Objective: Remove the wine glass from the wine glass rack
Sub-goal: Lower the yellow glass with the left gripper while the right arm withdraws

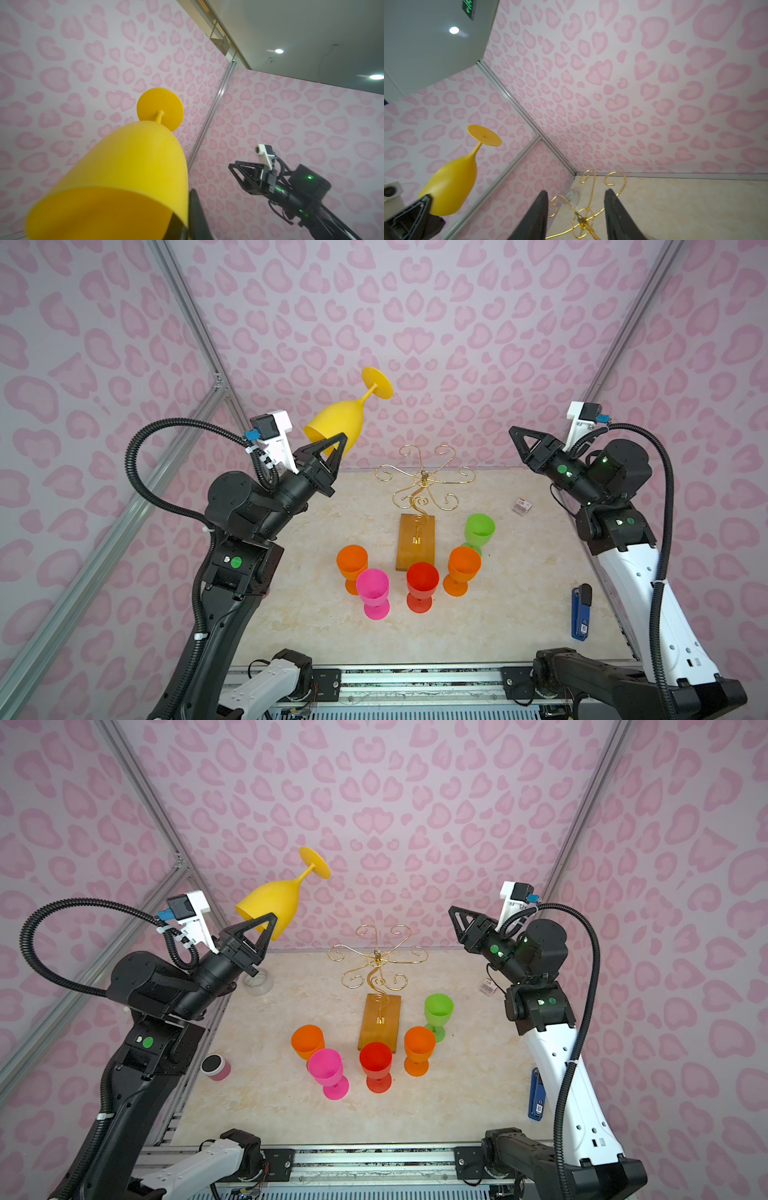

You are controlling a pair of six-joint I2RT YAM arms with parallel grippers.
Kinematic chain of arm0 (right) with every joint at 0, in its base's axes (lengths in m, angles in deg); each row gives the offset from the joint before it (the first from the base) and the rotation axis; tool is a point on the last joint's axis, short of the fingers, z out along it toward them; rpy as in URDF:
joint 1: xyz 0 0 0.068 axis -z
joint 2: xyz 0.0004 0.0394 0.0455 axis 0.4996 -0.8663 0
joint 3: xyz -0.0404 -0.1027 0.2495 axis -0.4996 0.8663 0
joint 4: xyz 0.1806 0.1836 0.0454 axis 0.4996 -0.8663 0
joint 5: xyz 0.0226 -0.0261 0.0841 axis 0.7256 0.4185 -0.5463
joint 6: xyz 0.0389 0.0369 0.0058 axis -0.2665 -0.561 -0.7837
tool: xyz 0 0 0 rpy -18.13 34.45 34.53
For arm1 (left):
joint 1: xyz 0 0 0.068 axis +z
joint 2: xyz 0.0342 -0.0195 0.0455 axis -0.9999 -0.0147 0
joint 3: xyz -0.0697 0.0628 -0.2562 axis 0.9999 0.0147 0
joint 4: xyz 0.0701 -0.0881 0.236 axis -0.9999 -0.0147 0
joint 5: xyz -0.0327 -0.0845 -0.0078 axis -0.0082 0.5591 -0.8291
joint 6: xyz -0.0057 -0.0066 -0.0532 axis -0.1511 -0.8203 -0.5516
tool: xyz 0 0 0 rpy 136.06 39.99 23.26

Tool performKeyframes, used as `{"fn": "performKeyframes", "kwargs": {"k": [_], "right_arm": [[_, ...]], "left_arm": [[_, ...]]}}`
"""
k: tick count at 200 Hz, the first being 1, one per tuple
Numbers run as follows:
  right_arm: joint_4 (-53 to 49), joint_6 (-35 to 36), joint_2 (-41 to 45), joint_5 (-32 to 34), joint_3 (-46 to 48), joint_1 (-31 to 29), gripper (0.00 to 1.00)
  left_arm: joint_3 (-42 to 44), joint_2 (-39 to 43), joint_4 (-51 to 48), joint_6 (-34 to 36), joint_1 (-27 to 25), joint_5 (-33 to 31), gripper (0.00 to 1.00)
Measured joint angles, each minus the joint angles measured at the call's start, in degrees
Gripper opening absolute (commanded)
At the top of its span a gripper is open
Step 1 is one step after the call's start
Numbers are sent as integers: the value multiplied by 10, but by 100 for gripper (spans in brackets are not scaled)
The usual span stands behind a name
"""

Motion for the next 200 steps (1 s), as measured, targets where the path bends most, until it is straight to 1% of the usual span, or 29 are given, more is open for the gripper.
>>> {"fn": "performKeyframes", "kwargs": {"k": [15, 29, 47, 59, 74, 86, 124, 153, 182, 200], "right_arm": [[-47, 35, 0, 21, 8, 8, 45], [-75, 52, 0, 32, 15, 13, 45], [-92, 66, 0, 32, 18, 14, 45], [-100, 72, 0, 32, 19, 14, 45], [-106, 79, 0, 32, 20, 15, 45], [-110, 85, 0, 37, 21, 16, 45], [-115, 93, 8, 51, 28, 18, 46], [-118, 93, 10, 54, 30, 19, 46], [-123, 95, 9, 54, 34, 19, 46], [-125, 95, 7, 54, 37, 19, 46]], "left_arm": [[-37, -22, -76, 22, 4, -75, 2], [-53, -43, -132, 38, 11, -125, 3], [-57, -70, -199, 50, 24, -165, 2], [-58, -87, -231, 54, 39, -176, 3], [-58, -114, -255, 55, 58, -176, 3], [-61, -143, -277, 58, 71, -163, 3], [-73, -235, -335, 73, 74, -101, 2], [-74, -285, -368, 96, 66, -84, 2], [-79, -321, -403, 116, 43, -86, 2], [-83, -336, -422, 129, 26, -100, 2]]}}
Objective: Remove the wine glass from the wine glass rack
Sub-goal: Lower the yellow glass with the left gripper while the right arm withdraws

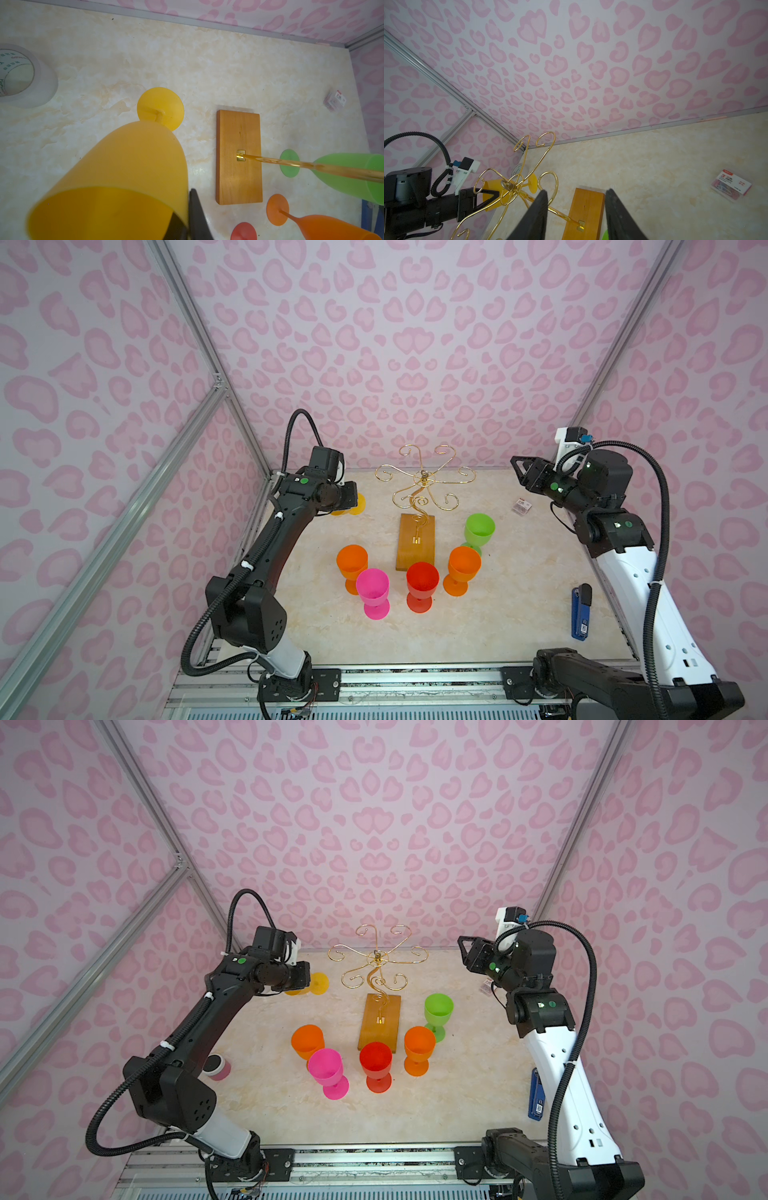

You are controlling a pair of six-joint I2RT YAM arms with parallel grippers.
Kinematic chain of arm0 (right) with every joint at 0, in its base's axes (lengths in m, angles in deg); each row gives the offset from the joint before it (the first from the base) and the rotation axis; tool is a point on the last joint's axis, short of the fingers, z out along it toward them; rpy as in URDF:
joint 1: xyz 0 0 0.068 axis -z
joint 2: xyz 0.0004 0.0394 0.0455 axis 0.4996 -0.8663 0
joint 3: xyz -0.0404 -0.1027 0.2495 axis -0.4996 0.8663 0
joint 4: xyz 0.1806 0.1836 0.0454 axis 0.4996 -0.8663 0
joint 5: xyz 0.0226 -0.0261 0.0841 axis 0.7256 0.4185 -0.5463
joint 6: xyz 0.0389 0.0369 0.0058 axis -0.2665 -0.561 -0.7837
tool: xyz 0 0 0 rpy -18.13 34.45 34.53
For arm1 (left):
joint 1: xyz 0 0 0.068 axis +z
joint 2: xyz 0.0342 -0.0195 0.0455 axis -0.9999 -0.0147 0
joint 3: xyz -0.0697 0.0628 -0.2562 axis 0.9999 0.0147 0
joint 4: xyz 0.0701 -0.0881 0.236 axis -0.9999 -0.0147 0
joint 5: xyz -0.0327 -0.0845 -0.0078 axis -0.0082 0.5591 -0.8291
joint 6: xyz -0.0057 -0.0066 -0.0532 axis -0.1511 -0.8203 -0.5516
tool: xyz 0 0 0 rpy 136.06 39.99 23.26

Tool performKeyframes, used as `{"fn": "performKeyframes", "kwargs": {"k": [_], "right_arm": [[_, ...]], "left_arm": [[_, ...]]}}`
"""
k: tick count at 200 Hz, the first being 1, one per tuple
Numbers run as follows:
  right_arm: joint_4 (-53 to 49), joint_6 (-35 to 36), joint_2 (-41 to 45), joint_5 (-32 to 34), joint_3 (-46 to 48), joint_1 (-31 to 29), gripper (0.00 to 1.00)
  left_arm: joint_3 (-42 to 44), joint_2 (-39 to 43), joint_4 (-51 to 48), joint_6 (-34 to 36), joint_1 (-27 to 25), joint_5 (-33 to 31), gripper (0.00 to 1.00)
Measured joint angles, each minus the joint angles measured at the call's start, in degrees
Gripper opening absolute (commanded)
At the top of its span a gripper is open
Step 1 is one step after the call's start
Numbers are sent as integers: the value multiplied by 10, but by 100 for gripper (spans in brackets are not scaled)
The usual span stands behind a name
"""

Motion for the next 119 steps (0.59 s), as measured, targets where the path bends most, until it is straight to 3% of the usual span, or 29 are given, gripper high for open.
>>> {"fn": "performKeyframes", "kwargs": {"k": [119], "right_arm": [[0, 9, -3, -3, 28, 11, 45]], "left_arm": [[36, -15, -90, 32, -70, -50, 2]]}}
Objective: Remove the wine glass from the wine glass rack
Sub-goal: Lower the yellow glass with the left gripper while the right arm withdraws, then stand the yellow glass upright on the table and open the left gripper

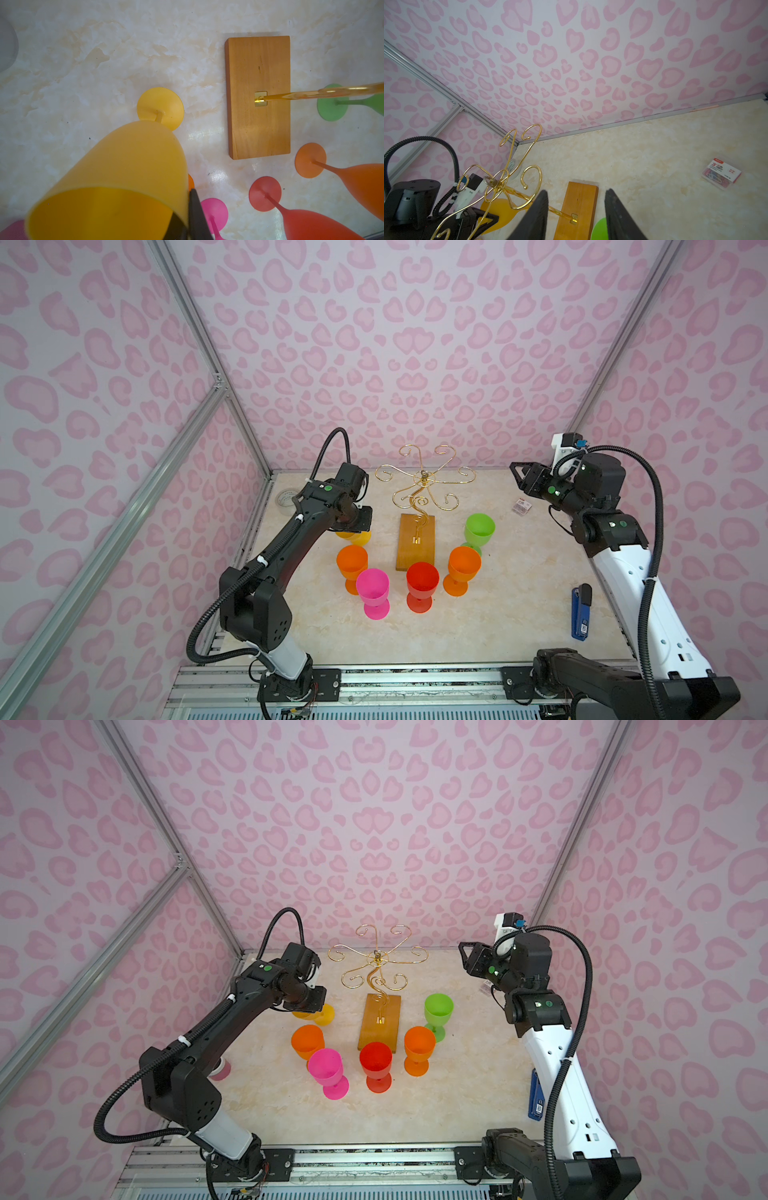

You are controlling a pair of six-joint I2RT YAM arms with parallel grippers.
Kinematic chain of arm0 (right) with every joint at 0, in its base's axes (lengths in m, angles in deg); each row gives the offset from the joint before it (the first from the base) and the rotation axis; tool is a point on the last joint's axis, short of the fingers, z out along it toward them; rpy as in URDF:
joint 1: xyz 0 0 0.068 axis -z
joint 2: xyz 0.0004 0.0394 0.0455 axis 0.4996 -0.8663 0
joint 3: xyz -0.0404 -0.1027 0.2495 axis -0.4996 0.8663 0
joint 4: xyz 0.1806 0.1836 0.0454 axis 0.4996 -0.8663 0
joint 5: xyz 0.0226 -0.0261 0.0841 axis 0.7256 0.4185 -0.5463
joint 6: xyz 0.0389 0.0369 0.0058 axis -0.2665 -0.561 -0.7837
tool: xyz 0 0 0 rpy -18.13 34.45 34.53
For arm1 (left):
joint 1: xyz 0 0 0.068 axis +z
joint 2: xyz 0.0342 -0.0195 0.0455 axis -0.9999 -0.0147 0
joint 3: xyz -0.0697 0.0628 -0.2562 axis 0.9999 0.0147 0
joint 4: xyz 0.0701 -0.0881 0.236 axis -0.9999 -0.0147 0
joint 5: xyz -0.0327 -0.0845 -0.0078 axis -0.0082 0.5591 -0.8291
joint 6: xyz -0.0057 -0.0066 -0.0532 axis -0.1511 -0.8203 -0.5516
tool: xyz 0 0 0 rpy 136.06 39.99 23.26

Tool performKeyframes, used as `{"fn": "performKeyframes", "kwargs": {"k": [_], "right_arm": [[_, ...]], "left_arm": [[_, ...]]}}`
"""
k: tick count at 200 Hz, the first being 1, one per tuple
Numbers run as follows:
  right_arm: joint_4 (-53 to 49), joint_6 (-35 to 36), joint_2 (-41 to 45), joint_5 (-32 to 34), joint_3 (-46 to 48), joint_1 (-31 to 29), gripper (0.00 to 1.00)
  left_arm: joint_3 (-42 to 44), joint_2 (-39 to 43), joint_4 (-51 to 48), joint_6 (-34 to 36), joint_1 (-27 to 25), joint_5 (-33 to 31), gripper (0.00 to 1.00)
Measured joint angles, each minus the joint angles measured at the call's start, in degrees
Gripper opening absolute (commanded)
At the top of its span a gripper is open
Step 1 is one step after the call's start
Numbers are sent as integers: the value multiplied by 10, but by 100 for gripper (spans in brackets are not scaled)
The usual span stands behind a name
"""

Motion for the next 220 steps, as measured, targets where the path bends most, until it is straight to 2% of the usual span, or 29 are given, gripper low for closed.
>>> {"fn": "performKeyframes", "kwargs": {"k": [76, 137, 220], "right_arm": [[0, 0, 2, -4, 4, 9, 45], [0, -1, -1, -7, 6, 10, 45], [2, -5, -5, -19, 6, 14, 45]], "left_arm": [[-15, -30, -23, 8, -11, -21, 2], [-34, -49, -41, 8, -13, -26, 6], [-65, -83, -50, 14, -12, -30, 18]]}}
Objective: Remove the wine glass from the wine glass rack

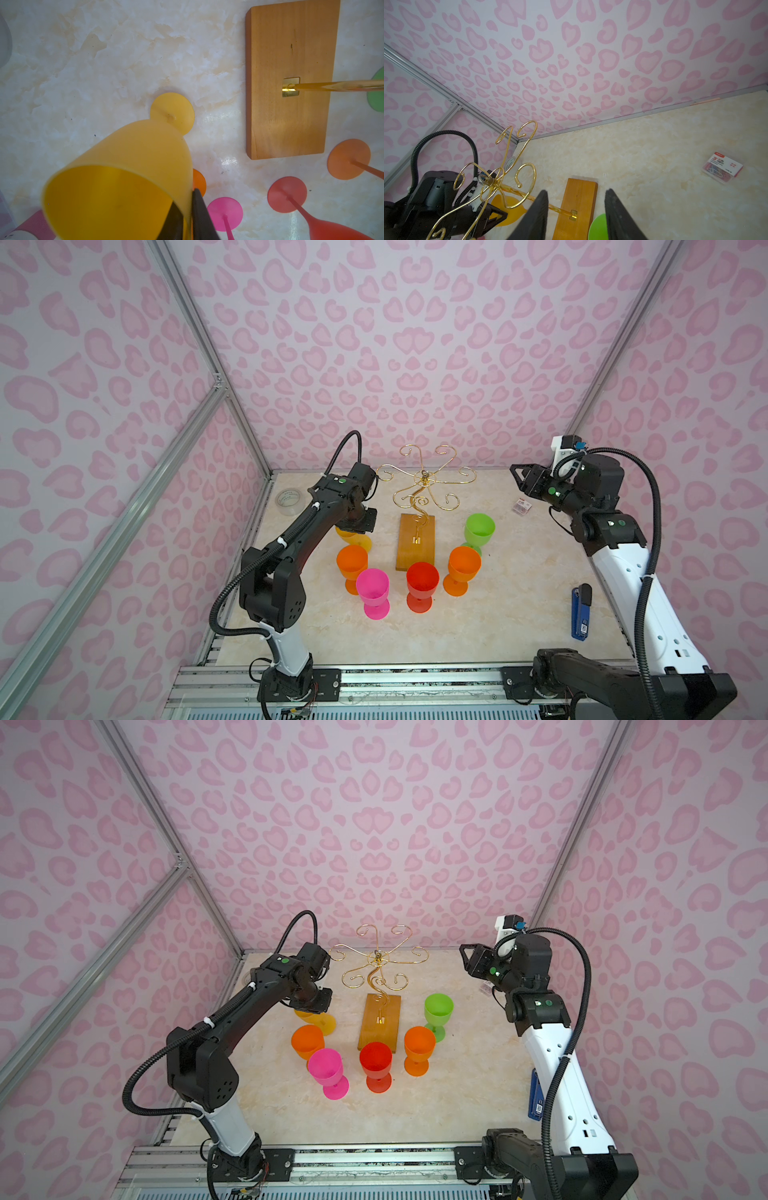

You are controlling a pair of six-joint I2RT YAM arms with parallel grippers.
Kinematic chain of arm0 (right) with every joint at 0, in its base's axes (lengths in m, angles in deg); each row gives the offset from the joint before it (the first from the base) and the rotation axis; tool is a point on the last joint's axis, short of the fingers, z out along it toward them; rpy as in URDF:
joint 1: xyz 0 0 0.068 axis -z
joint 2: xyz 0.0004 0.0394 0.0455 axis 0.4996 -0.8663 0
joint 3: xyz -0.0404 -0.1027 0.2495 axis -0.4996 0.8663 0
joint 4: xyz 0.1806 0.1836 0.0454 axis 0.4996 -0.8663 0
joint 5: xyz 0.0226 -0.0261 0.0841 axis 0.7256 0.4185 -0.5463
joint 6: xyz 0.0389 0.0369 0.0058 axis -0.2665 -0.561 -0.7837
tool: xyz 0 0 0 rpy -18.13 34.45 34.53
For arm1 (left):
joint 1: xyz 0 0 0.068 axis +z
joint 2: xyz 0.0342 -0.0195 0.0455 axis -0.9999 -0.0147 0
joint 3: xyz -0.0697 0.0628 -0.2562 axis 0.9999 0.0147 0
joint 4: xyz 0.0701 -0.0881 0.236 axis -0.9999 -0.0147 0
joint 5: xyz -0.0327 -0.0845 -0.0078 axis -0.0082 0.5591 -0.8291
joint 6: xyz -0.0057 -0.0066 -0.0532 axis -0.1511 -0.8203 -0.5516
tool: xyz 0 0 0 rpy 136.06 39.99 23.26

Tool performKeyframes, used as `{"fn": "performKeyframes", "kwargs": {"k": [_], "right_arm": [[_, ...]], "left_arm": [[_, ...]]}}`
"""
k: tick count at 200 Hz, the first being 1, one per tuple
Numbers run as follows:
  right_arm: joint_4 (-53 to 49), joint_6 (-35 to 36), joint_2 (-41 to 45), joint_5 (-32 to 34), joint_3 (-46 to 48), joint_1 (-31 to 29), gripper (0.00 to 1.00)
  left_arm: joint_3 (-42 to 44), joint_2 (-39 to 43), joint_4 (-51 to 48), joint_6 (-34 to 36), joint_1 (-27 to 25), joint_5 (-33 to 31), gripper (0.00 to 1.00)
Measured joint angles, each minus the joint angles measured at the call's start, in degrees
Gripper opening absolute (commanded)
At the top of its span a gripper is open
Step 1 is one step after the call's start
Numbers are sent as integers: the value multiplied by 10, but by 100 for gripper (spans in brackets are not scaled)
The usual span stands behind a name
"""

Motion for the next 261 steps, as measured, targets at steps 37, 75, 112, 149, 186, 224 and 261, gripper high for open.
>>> {"fn": "performKeyframes", "kwargs": {"k": [37, 75, 112, 149, 186, 224, 261], "right_arm": [[0, -1, -1, -1, 0, 1, 45], [0, -2, -2, -2, 0, 1, 45], [2, -3, -2, -3, 2, 3, 45], [2, -5, -2, -3, 2, 3, 45], [2, -5, -2, -3, 2, 4, 45], [2, -5, -1, -3, 6, 8, 45], [6, -5, 0, -2, 15, 21, 45]], "left_arm": [[-8, -1, -8, 0, 0, -2, 28], [-11, 1, -12, 0, 0, -2, 33], [-11, 21, -16, -2, 0, -7, 35], [-8, 43, -17, -3, 0, -14, 41], [1, 76, -22, -7, 0, -30, 43], [2, 131, -30, -7, 1, -64, 44], [7, 212, -37, -18, 24, -102, 49]]}}
